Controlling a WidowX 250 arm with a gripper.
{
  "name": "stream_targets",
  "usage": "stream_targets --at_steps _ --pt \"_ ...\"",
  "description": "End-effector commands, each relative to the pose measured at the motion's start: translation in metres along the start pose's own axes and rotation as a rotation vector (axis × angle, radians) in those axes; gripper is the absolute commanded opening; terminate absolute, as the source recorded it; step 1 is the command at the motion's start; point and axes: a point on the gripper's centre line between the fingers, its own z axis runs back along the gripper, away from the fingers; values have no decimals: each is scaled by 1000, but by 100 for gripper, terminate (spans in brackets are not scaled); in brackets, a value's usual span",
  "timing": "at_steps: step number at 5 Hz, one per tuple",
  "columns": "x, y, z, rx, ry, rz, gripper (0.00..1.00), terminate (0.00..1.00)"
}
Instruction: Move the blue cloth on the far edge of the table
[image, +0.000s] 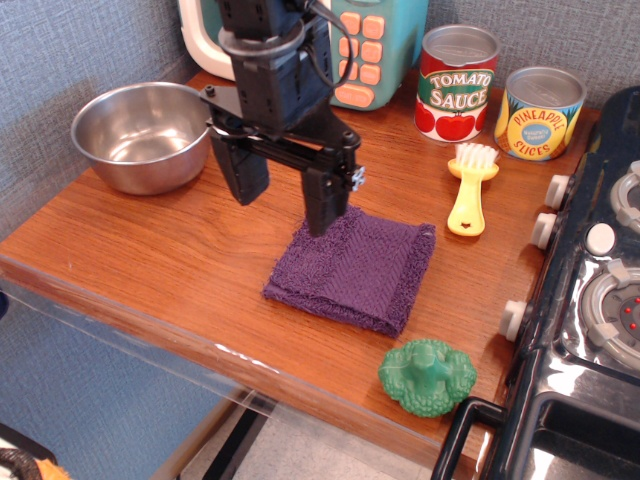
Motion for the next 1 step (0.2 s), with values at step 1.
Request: stream_targets --at_steps 1 --pt "5 -2 15 9 -55 -10 100 100"
